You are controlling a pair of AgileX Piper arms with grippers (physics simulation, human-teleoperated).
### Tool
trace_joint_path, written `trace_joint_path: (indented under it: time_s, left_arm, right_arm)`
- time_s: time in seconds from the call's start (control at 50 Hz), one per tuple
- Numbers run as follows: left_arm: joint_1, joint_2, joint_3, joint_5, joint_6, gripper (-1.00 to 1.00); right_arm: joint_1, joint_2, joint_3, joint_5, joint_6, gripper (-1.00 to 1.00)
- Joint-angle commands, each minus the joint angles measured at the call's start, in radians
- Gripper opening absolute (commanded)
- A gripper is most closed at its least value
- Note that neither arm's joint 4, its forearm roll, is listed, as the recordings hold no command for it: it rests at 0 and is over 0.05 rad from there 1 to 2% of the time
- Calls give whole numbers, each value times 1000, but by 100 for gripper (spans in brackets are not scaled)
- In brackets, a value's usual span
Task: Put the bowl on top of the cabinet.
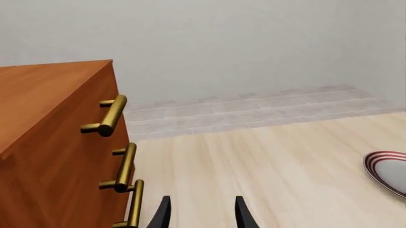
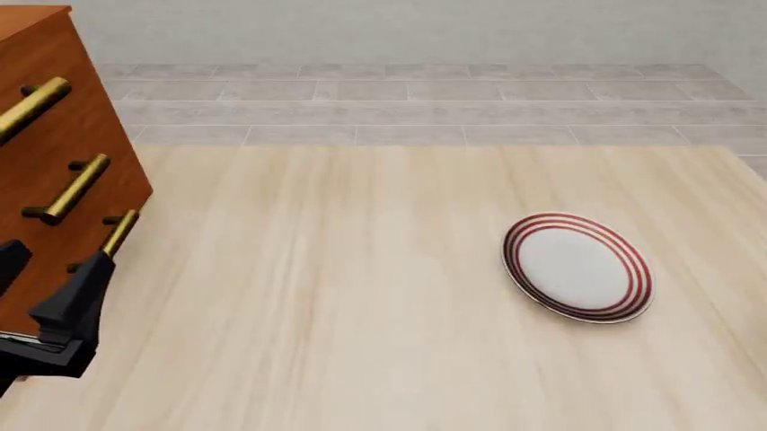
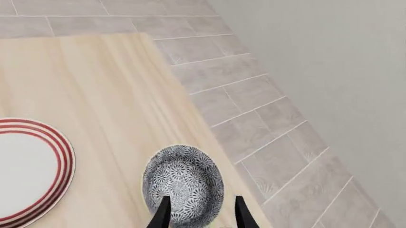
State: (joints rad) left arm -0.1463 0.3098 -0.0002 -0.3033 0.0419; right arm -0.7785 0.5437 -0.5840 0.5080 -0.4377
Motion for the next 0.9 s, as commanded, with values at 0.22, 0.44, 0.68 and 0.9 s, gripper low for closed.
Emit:
trace_joint_path:
  time_s: [0.22,0.44,0.68,0.9]
  left_arm:
    - [-2,17,0,-13,-2,100]
    - [3,46,0,-36,0,100]
    - [-1,74,0,-61,-1,100]
    - [4,65,0,-52,1,100]
  right_arm:
    - [-72,186,59,-186,-48,100]
    - [-97,269,76,-267,-82,100]
    - [-126,379,106,-367,-92,100]
    - [-127,445,132,-429,-90,100]
